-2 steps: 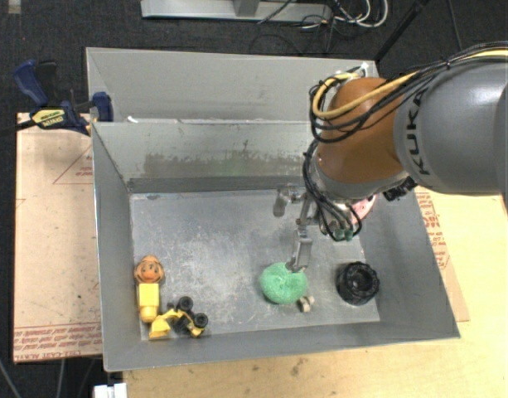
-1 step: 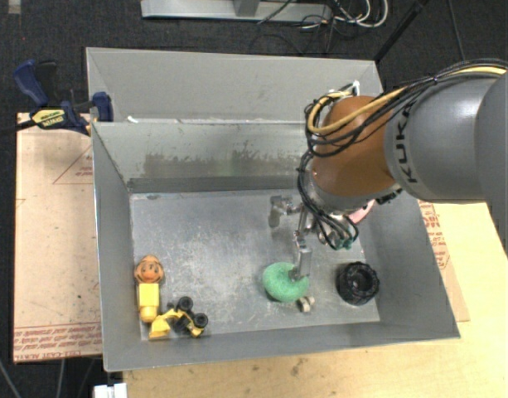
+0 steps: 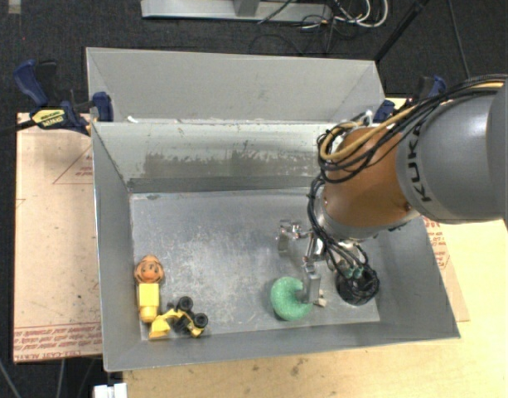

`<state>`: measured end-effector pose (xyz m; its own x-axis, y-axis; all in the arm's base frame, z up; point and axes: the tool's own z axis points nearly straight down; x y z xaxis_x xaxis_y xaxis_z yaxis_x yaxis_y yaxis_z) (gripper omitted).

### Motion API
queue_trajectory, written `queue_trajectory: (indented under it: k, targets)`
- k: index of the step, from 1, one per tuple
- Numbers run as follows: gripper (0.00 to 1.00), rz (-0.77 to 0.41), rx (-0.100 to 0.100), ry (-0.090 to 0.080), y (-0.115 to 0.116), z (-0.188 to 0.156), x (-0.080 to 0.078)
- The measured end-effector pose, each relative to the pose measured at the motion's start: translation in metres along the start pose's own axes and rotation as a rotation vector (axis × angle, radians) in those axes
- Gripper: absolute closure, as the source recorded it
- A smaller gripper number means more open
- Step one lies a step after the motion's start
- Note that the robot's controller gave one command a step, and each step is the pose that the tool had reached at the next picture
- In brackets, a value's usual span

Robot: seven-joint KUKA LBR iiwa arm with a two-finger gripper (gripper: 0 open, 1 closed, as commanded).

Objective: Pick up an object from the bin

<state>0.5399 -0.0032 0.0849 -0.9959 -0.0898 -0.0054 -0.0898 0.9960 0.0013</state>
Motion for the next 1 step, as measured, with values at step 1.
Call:
queue_trajectory:
  k: [1]
  targets:
    - [1.0, -0.109, 0.0, 0.018, 0.0073, 0.0082, 0.016]
